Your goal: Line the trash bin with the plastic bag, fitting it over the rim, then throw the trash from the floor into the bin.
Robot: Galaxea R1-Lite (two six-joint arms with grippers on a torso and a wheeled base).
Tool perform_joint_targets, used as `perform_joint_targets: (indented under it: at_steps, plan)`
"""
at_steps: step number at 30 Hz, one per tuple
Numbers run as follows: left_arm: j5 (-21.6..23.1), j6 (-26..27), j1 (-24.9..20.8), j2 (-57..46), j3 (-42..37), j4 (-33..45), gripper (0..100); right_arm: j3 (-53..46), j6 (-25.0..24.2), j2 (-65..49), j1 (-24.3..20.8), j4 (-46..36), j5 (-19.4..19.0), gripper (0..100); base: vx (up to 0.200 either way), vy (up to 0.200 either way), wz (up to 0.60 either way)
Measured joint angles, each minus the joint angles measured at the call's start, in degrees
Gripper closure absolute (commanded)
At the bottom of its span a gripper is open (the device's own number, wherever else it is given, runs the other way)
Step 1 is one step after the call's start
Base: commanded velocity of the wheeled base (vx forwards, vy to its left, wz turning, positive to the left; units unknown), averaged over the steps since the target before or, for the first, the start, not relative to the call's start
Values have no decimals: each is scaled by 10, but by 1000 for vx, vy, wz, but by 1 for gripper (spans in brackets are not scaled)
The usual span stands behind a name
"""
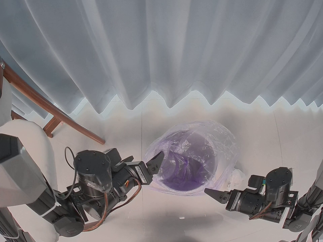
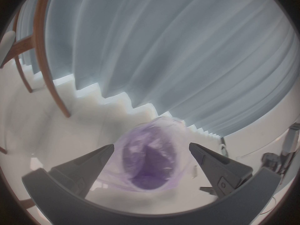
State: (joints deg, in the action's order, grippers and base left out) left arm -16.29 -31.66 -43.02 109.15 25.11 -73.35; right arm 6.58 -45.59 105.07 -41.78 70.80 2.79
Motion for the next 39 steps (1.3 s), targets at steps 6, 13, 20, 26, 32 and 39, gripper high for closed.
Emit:
perform_joint_targets:
  at_steps: [6, 13, 20, 26, 32, 39]
  plan:
    - [8, -36, -59, -25, -15, -67, 0, 10, -14, -75, 21, -85, -43, 0, 0, 0, 0]
    - [7, -135, -106, -21, 39, -130, 0, 44, -40, -154, 58, -218, -94, 0, 0, 0, 0]
    - [20, -172, -148, -3, 85, -145, 0, 120, -19, -188, 108, -342, -106, 0, 0, 0, 0]
    - [38, -148, -143, 11, 95, -67, 0, 156, 108, -178, 178, -359, -109, 0, 0, 0, 0]
    - [28, -14, -106, 15, 128, 102, 0, 173, 168, -150, 226, -338, -115, 0, 0, 0, 0]
    - [22, 109, -23, 49, 175, 136, 0, 211, 196, -99, 251, -319, -113, 0, 0, 0, 0]
